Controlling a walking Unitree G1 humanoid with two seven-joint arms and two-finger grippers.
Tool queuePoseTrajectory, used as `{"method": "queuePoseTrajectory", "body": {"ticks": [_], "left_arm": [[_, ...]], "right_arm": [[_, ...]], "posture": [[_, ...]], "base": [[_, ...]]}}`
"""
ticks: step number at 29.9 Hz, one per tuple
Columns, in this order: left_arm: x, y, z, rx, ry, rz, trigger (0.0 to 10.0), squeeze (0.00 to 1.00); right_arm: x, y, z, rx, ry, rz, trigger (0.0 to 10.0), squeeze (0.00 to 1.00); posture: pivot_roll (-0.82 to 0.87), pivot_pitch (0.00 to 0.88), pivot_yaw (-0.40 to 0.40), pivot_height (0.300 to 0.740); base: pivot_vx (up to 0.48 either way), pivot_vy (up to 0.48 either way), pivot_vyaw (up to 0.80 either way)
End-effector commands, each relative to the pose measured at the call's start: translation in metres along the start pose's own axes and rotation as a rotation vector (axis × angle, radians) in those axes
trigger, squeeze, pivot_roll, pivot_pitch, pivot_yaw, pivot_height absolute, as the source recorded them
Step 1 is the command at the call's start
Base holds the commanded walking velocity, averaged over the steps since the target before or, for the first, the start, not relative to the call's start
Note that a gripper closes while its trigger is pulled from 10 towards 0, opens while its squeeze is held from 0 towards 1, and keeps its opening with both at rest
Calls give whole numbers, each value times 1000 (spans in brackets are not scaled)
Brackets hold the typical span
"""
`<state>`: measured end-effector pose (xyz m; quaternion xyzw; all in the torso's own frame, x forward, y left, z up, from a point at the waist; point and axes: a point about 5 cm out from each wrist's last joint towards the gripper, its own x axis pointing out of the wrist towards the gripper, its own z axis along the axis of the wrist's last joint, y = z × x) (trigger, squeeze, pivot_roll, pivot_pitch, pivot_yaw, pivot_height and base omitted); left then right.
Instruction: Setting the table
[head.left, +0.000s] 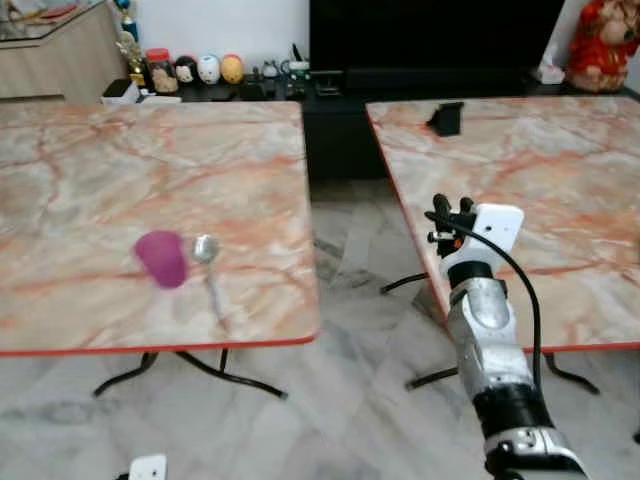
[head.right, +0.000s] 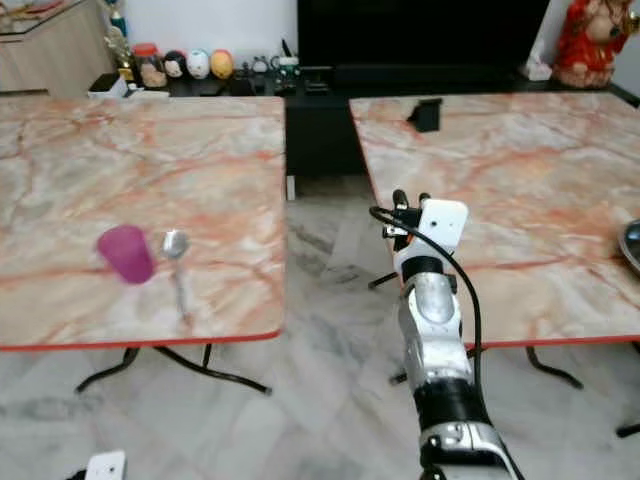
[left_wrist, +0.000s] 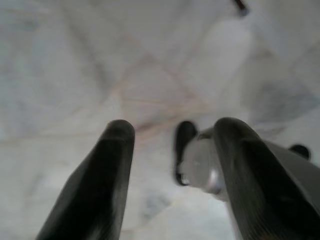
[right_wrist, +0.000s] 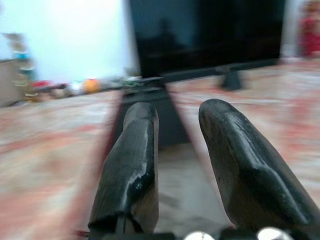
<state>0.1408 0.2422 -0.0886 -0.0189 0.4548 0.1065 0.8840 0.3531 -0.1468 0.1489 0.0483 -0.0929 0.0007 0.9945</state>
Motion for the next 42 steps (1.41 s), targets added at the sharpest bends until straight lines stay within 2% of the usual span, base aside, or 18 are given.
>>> {"method": "queuePoseTrajectory", "body": {"ticks": [1, 15, 31, 42], "left_arm": [[0, 0, -1, 9, 5, 0, 10000, 0], [2, -3, 8, 6, -35, -6, 10000, 0], [3, -3, 18, 12, -87, -10, 10000, 0], [2, -2, 13, 6, -61, -15, 10000, 0]], "right_arm": [[3, -2, 4, -7, -13, 2, 10000, 0], [2, -1, 3, -5, -3, 4, 10000, 0], [1, -2, -1, -8, 18, 10, 10000, 0], [-12, -15, -17, -46, 97, 12, 10000, 0]], "posture": [[-57, 0, 3, 720], [-51, 0, 0, 720], [-48, 0, 1, 720], [-50, 0, 2, 720]], "base": [[0, 439, 0], [0, 413, 0], [0, 0, 0], [0, 0, 0]]}}
